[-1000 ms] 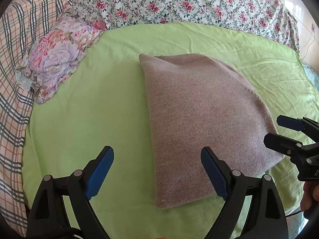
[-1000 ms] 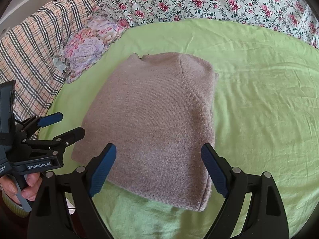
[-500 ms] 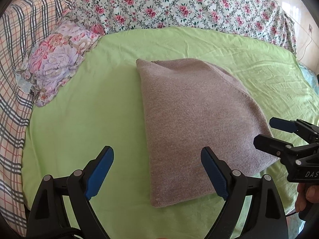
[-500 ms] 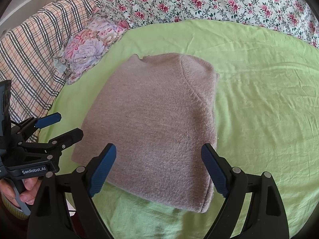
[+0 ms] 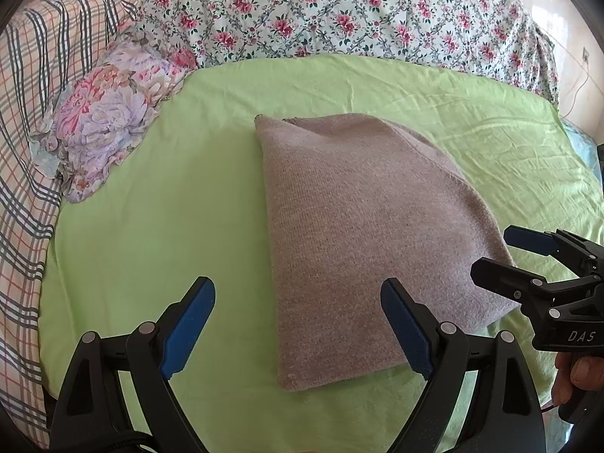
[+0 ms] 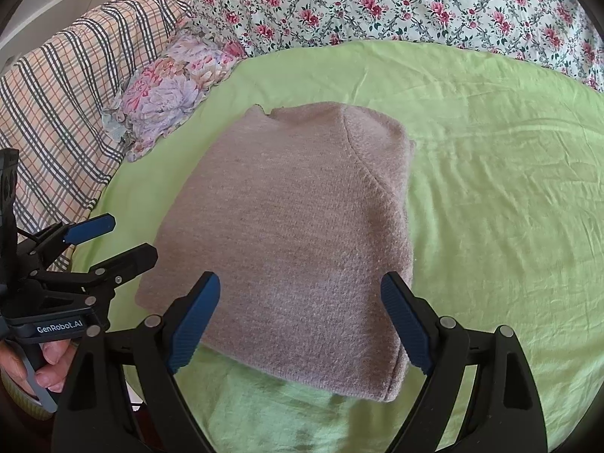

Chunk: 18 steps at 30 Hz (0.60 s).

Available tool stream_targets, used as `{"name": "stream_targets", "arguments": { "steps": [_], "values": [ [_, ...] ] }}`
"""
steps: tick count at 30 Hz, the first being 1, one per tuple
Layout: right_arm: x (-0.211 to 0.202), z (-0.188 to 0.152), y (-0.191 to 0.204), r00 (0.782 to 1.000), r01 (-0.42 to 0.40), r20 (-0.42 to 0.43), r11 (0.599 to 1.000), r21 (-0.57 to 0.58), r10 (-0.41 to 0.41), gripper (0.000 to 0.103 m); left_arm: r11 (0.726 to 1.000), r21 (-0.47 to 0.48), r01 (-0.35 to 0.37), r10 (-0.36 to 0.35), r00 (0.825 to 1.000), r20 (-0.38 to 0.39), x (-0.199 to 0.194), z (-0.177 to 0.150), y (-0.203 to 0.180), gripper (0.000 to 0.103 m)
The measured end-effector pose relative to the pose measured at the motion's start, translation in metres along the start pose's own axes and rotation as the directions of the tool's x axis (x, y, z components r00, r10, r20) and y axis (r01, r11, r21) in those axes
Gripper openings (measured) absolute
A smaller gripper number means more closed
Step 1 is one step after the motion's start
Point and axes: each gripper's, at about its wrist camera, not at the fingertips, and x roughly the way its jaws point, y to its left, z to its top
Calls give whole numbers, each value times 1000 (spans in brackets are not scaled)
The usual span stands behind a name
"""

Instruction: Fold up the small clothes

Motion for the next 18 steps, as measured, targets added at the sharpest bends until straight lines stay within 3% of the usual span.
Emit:
{"name": "stream_targets", "arguments": {
  "steps": [18],
  "values": [
    [-6, -2, 7, 1000, -1, 11, 1000, -5, 1, 87, 1000, -3, -7, 7, 1000, 10, -6, -1, -2, 90]
  ]
}}
